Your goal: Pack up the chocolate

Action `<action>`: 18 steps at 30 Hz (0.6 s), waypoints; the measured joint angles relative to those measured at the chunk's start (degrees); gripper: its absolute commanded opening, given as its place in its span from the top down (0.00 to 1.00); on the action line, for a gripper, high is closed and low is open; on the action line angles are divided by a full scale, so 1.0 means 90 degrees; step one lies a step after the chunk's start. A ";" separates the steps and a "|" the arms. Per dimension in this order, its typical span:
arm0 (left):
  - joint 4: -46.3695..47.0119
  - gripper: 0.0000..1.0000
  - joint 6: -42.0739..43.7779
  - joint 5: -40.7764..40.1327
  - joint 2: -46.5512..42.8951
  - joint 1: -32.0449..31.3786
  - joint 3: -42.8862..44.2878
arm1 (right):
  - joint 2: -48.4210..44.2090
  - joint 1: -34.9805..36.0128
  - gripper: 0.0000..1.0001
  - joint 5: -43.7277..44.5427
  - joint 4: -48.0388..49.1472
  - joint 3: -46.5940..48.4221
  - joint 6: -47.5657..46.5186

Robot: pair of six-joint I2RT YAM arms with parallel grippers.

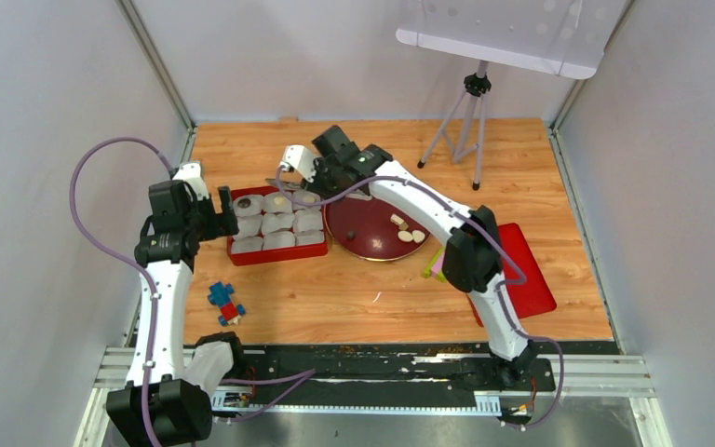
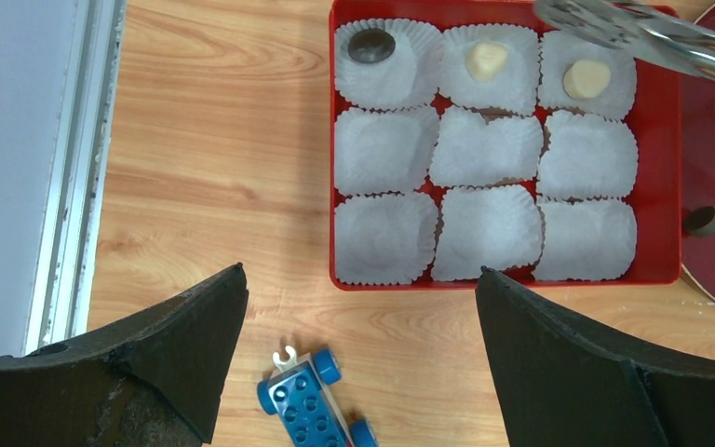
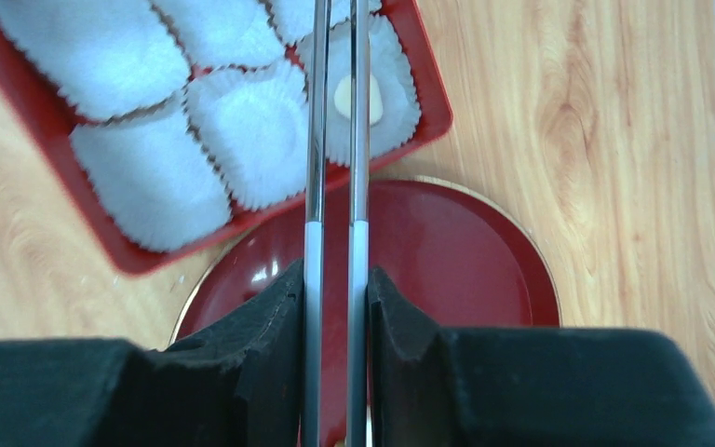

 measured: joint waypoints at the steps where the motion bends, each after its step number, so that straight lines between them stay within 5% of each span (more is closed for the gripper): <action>1: 0.0007 0.00 0.0002 0.0007 0.0000 0.0000 0.0000 | -0.0291 -0.0032 0.85 -0.0027 0.0002 -0.0240 -0.0032; 11: 0.0386 0.00 0.0073 0.0374 0.0291 0.0000 -0.0083 | -0.2922 -0.0709 0.69 -0.0364 -0.0452 -0.2630 -0.0401; 18: 0.0610 0.00 0.0075 0.0532 0.0605 0.0000 -0.0083 | -0.3449 -0.1265 0.63 -0.0401 -0.1081 -0.3694 -0.0891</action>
